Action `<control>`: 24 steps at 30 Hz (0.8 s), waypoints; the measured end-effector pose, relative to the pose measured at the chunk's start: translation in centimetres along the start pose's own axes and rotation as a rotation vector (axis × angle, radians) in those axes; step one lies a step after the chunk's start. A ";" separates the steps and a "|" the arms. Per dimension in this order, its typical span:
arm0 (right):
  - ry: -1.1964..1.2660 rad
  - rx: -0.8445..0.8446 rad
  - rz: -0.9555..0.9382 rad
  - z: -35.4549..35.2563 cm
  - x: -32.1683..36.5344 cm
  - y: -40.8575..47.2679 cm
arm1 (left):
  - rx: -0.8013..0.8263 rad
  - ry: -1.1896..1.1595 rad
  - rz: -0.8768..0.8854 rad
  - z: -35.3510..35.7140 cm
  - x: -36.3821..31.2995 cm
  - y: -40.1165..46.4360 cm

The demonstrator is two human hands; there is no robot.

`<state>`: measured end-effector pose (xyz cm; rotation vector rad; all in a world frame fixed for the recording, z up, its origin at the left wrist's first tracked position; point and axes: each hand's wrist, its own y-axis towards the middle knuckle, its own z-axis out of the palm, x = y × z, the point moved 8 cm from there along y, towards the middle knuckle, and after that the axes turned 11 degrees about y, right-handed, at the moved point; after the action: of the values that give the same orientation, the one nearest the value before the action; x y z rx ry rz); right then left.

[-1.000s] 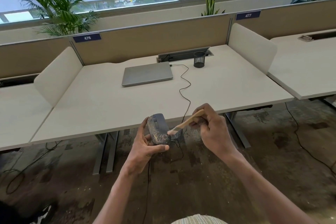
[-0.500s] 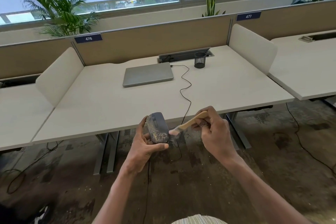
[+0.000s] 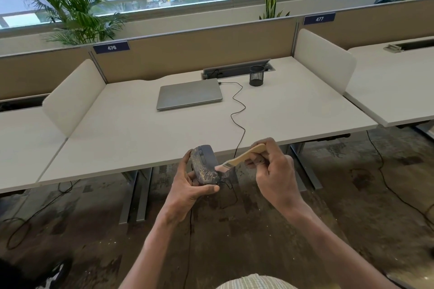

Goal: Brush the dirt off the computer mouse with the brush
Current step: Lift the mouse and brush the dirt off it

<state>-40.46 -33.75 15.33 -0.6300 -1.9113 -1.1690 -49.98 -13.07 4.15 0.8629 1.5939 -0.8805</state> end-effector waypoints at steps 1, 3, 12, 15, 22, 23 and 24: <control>-0.018 0.007 -0.022 0.2 0.4 0.1 | 0.006 0.002 0.007 0.2 -0.1 0.1; -0.069 0.028 -0.054 0.5 1.0 -0.1 | -0.002 0.010 0.016 0.4 -0.5 0.1; -0.131 0.053 -0.047 0.7 0.7 -1.7 | -0.035 0.007 0.010 0.1 -0.6 0.0; -0.100 0.016 -0.075 0.4 1.4 -1.2 | -0.032 0.004 0.013 0.2 -0.7 0.1; -0.095 0.068 -0.079 1.6 1.0 -2.8 | -0.059 -0.017 0.026 0.0 -0.8 0.1; -0.102 0.070 -0.068 1.5 0.7 -3.1 | -0.060 -0.020 0.021 -0.1 -0.7 0.1; -0.106 0.069 -0.062 1.5 0.5 -3.3 | -0.059 -0.022 0.020 -0.1 -0.7 0.1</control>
<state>-43.67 -33.92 13.69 -0.6096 -2.0648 -1.1228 -49.85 -13.04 4.85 0.8231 1.5817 -0.8220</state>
